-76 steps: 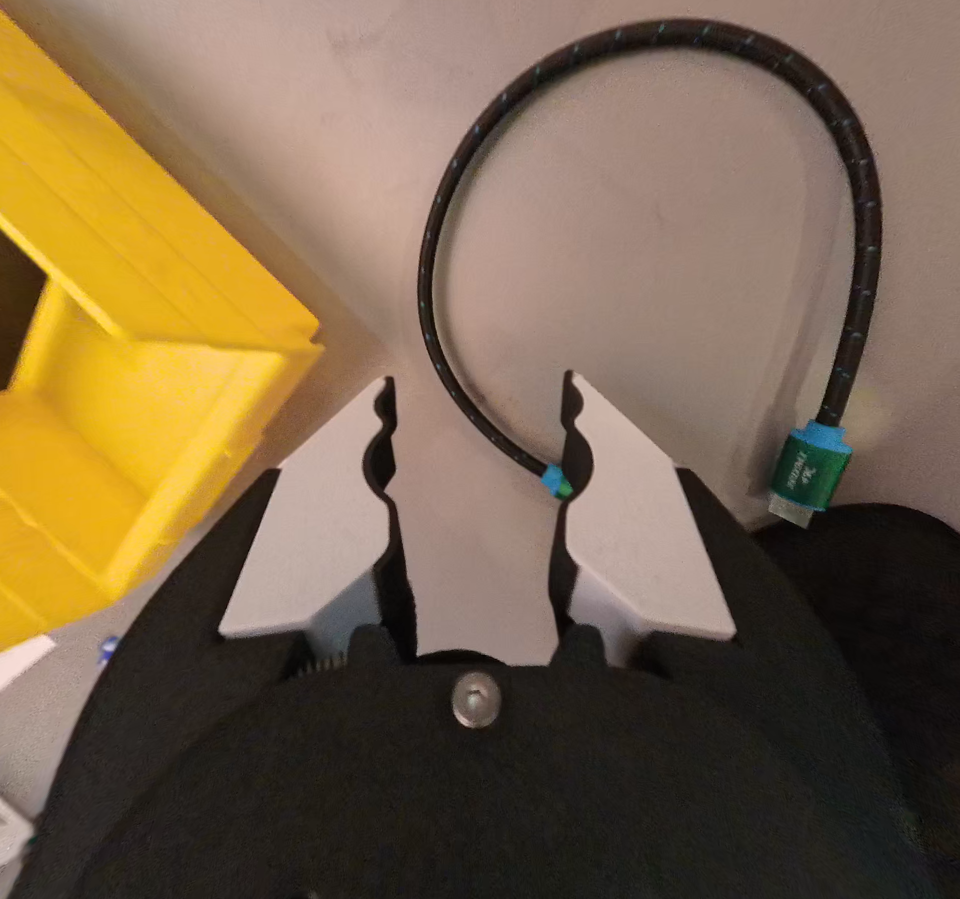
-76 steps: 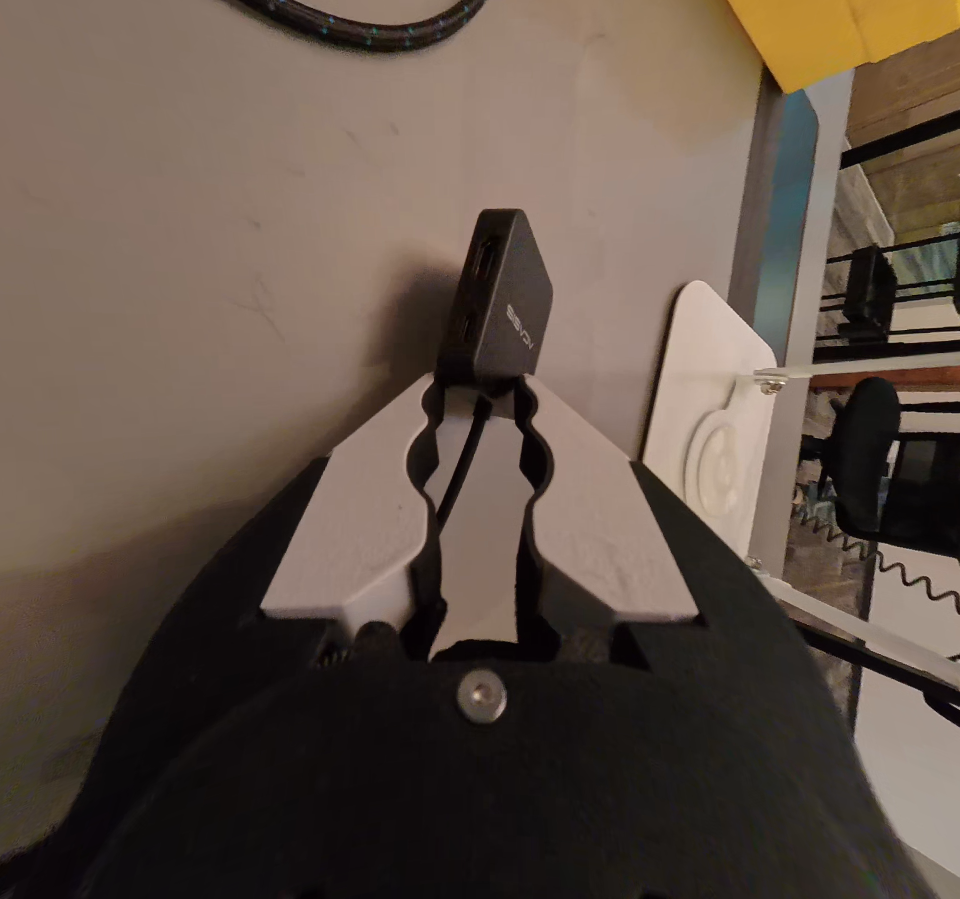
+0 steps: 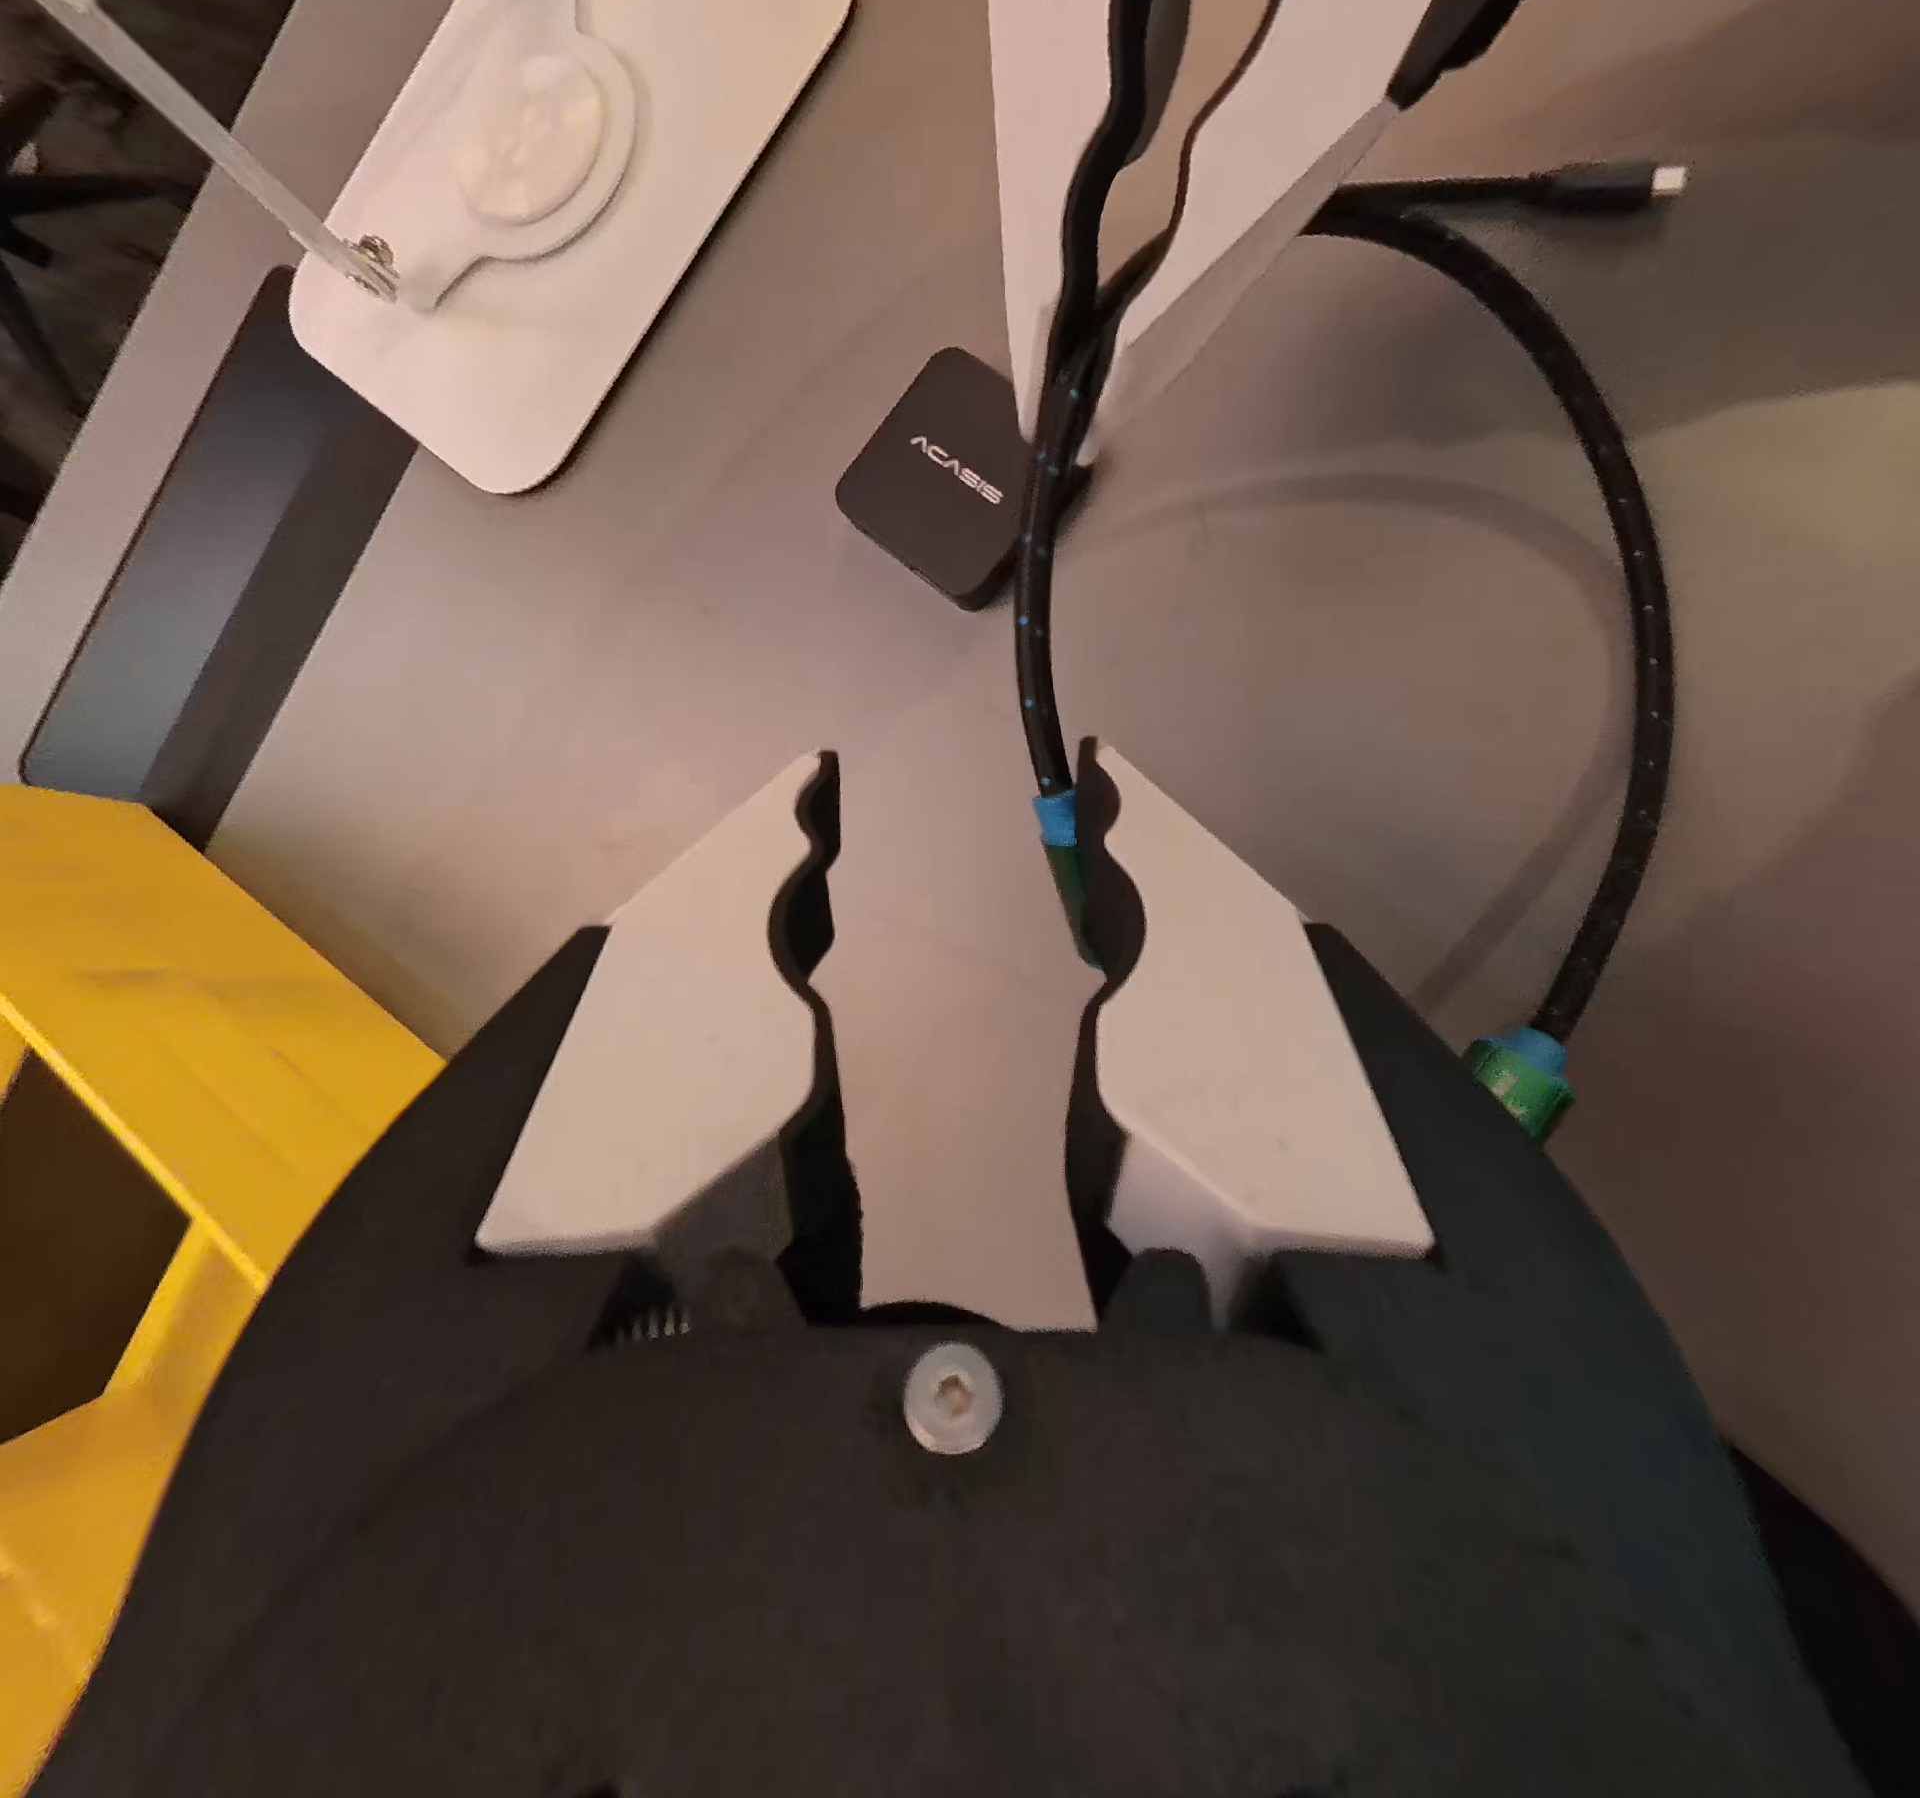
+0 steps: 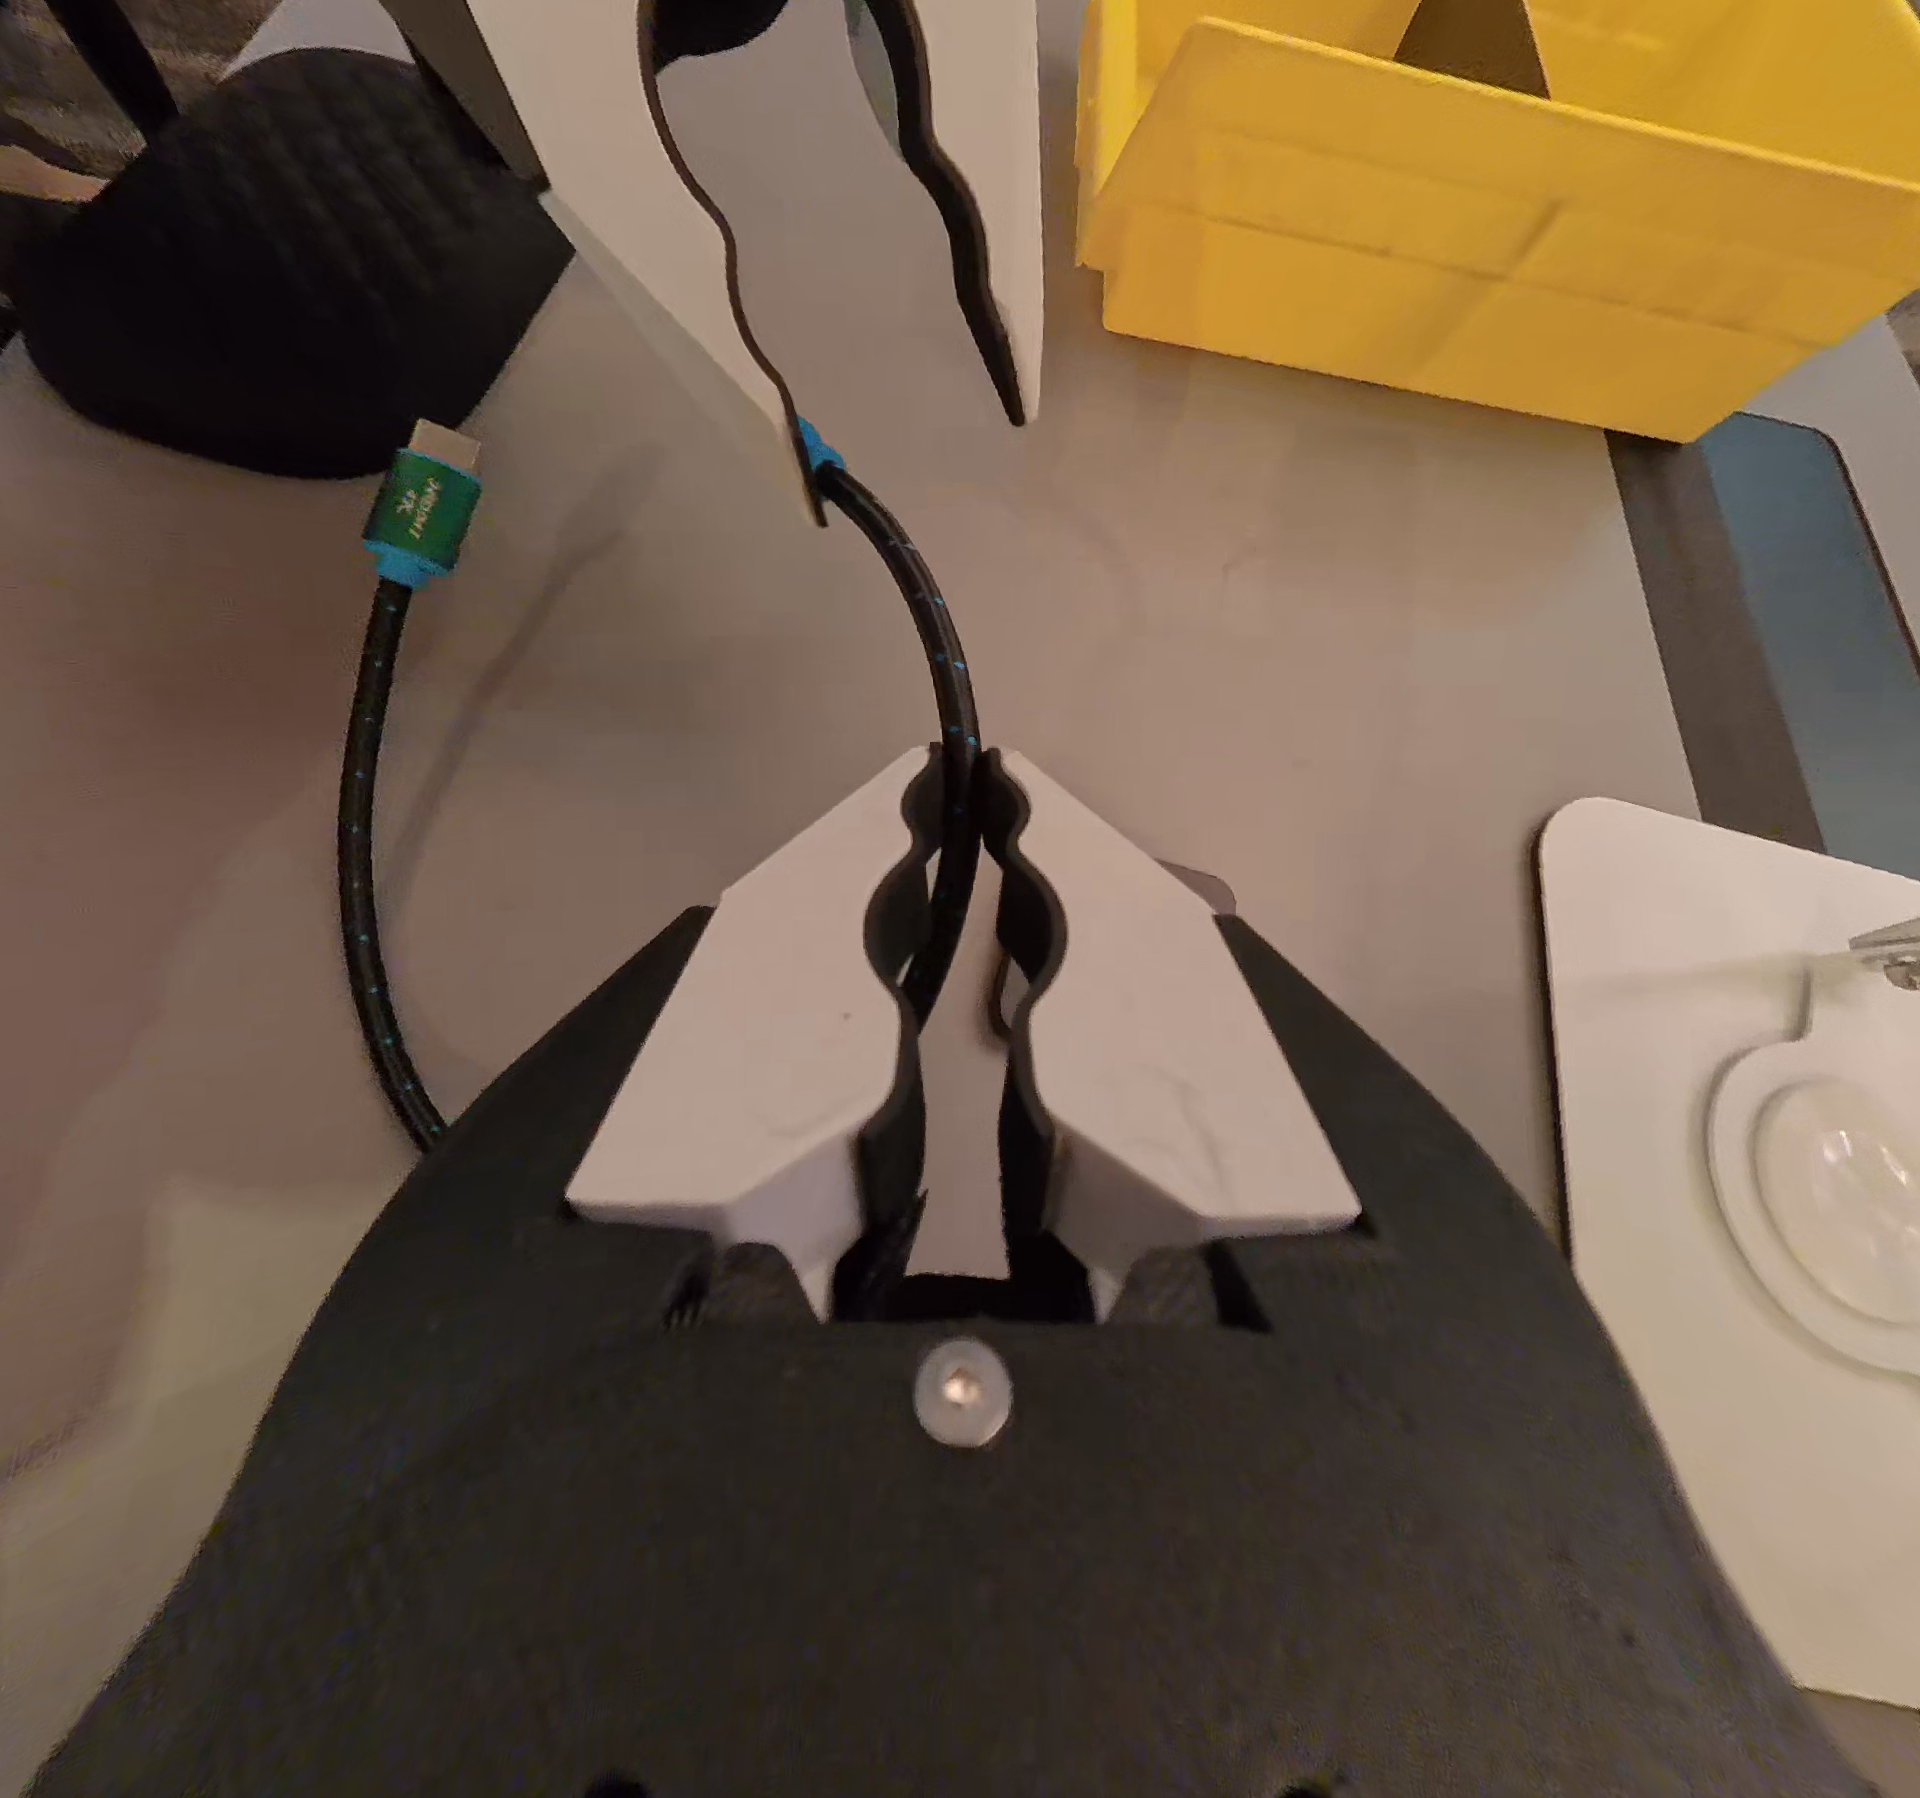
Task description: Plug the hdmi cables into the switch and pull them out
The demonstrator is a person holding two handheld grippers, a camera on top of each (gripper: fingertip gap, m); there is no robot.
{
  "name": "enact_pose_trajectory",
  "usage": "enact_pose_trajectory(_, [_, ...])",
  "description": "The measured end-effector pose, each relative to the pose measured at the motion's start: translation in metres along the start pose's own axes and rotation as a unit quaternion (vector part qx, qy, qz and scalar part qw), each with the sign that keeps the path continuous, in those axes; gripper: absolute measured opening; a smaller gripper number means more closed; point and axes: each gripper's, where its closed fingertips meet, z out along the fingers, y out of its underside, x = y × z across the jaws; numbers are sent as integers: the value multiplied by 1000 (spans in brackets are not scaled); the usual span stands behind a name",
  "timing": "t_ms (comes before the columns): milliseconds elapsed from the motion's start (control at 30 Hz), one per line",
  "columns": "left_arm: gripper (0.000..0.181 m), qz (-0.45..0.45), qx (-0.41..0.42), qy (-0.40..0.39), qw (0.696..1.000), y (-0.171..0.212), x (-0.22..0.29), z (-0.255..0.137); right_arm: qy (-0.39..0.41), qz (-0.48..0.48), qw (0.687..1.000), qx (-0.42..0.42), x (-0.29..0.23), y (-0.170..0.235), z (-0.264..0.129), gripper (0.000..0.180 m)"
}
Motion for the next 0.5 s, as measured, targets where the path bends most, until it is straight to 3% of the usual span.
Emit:
enact_pose_trajectory(200, [55, -30, 15, 51, 998, -4, 15, -10, 25, 1, 999, -23, 7, 5, 2, 5])
enact_pose_trajectory(333, [55, -8, -34, 22, 999, 14, 10, -5, 36, 4, 999, -19, 11, 3, -2, 5])
enact_pose_trajectory(500, [42, 7, -64, -7, 998, 24, 11, 8, 45, -3, 999, -24, 13, 1, -6, 4])
